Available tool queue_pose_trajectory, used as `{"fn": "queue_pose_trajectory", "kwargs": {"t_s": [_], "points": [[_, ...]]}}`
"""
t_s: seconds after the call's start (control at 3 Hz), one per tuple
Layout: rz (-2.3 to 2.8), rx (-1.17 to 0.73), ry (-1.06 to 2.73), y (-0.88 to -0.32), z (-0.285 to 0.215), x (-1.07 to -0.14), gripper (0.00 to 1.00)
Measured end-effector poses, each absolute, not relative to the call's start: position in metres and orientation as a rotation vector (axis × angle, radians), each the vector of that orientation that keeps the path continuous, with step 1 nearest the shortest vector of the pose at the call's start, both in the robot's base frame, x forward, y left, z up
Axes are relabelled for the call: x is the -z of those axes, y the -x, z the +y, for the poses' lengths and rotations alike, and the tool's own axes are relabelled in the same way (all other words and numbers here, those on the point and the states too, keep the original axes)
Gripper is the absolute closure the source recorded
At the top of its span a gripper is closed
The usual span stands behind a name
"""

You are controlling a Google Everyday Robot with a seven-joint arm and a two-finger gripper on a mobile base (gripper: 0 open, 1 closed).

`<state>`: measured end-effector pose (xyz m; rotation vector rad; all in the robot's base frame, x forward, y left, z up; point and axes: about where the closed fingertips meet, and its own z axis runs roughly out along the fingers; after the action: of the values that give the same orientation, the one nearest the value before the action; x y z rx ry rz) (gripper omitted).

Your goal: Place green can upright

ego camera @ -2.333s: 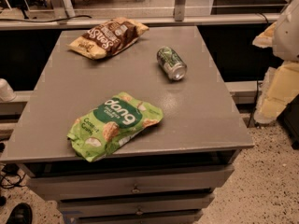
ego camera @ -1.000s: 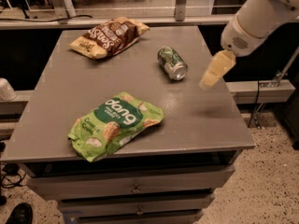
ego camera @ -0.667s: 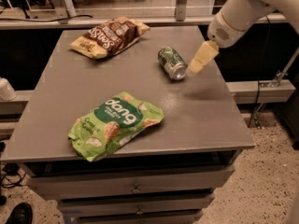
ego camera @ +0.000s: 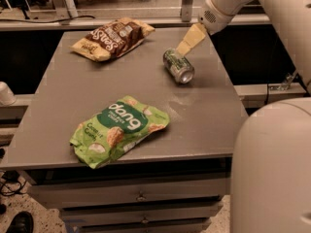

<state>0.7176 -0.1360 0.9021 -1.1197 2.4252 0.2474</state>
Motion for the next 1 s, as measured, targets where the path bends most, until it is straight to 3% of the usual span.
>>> {"fn": "queue_pose_trajectory", "kwargs": {"t_s": [1.0], "points": [[2.521,-0.337,1.077,-0.713,-0.114,-0.897,0.00]]}}
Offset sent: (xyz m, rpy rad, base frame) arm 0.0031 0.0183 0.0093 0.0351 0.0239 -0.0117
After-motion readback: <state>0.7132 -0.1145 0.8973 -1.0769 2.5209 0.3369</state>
